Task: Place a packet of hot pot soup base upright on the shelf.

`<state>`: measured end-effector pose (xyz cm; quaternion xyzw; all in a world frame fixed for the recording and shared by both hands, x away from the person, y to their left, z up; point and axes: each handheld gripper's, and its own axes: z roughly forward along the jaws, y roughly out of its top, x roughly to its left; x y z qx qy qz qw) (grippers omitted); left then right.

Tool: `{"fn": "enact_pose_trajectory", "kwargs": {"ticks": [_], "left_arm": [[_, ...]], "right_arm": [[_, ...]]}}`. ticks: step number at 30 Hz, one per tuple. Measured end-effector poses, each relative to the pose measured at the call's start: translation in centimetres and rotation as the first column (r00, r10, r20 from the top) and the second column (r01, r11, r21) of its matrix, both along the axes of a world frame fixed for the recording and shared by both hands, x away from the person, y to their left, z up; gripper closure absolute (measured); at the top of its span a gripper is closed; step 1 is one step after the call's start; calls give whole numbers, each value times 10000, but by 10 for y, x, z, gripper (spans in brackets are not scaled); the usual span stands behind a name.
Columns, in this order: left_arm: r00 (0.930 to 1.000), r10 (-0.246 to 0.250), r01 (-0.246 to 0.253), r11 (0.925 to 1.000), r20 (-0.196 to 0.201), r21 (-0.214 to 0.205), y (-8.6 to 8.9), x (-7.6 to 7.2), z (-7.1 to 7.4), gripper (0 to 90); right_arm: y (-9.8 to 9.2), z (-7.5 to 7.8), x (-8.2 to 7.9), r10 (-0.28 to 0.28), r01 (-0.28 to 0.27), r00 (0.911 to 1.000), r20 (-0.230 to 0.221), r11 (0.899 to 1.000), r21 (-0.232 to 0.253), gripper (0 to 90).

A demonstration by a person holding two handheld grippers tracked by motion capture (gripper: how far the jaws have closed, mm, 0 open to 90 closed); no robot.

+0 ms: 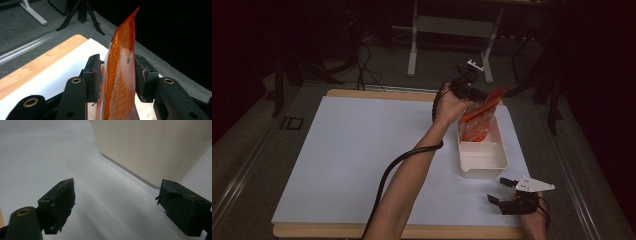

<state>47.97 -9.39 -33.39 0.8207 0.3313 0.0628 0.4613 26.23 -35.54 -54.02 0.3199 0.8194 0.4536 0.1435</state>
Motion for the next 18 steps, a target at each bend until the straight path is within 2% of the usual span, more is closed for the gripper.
{"fn": "enact_pose_trajectory", "kwargs": {"ticks": [9,10,18], "left_arm": [[9994,180,-173,9995,295,-254,22,-5,14,610],[9990,292,-278,9988,348,-391,27,-6,16,610],[9960,667,-646,9972,587,-367,51,-9,22,610]], "right_arm": [[0,0,0,-7,7,10000,-8,10000,19,139],[0,0,0,-17,17,10000,-8,10000,33,139],[0,0,0,-24,24,10000,1,10000,28,139]]}}
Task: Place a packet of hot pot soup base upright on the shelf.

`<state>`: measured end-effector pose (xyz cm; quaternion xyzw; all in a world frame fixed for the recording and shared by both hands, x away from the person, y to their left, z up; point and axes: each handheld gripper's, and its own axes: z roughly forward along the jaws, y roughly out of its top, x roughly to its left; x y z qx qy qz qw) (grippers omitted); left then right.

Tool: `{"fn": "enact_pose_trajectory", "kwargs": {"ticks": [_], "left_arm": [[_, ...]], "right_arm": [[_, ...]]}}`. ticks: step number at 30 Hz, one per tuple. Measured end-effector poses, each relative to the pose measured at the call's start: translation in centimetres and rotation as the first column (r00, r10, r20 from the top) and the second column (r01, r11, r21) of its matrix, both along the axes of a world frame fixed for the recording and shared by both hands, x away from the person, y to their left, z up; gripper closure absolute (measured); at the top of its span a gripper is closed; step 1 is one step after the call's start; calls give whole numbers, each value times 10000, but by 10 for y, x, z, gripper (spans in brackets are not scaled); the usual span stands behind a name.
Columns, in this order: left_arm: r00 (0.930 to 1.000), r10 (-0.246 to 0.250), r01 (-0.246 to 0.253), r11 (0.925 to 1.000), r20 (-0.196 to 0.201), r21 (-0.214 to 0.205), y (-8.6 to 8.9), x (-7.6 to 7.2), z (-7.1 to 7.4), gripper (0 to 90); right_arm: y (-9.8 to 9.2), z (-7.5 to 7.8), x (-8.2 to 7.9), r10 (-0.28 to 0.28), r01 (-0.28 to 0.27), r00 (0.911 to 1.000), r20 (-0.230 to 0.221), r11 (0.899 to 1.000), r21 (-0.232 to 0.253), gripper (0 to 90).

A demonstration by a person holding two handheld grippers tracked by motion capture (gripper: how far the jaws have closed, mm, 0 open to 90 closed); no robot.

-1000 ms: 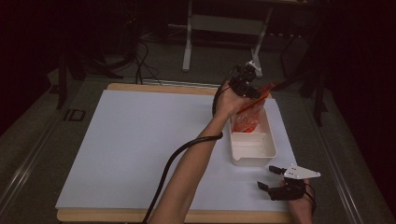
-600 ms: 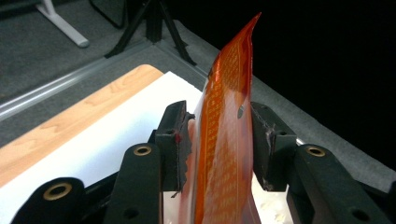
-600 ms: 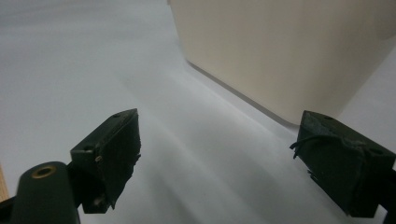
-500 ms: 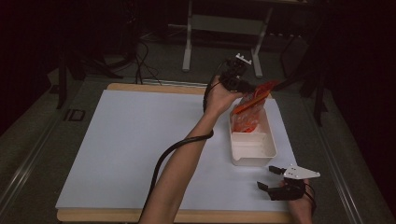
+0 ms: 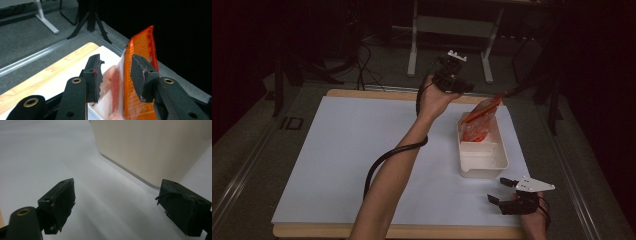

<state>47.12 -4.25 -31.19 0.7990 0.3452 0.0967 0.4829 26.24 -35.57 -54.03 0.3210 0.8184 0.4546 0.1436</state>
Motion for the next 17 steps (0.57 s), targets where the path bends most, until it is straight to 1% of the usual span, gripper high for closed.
{"fn": "enact_pose_trajectory", "kwargs": {"ticks": [1,2,3,4,5,6,7,8,9,10,11,13,14,15,17], "left_arm": [[10000,0,0,10000,0,0,0,0,0,610],[9999,147,-147,9999,67,13,8,-1,0,610],[9998,183,-183,9998,64,-38,12,-2,0,609],[9996,272,-272,9996,107,-50,20,-4,-2,609],[9996,272,-272,9996,107,-50,20,-4,-2,607],[9993,333,-333,9994,141,6,27,-6,-5,607],[9993,333,-333,9994,141,6,27,-6,-5,604],[9992,376,-378,9993,156,71,35,-8,-11,603],[9992,376,-378,9993,156,71,35,-8,-11,601],[9990,419,-422,9988,146,234,42,-11,-17,598],[9990,419,-422,9988,146,234,42,-11,-17,597],[9987,489,-493,9982,123,332,51,-14,-25,597],[9984,560,-562,9977,64,372,60,-18,-34,597],[9984,560,-562,9977,64,372,60,-18,-34,597],[9979,635,-632,9976,-80,291,71,-23,-44,597]], "right_arm": [[0,0,0,-9,9,10000,-12,10000,-1,139],[0,0,0,-9,9,10000,-12,10000,-1,139],[0,0,0,1,-1,10000,5,10000,-28,139],[0,0,0,1,-1,10000,10,10000,-35,139],[0,0,0,1,-1,10000,10,10000,-35,139],[0,0,0,-10,10,10000,12,10000,-28,139],[0,0,0,-11,12,10000,12,10000,-40,139],[0,0,0,-13,13,10000,15,10000,-38,139],[0,0,0,-17,17,10000,18,10000,-43,139],[0,0,0,-25,25,10000,23,10000,-38,139],[0,0,0,-37,37,10000,17,10000,-32,139],[0,0,0,-45,45,10000,13,10000,-28,139],[0,0,0,-32,32,10000,16,10000,-38,139],[0,0,0,-33,33,10000,14,10000,-33,139],[0,0,0,-37,37,10000,-2,10000,-39,139]]}}
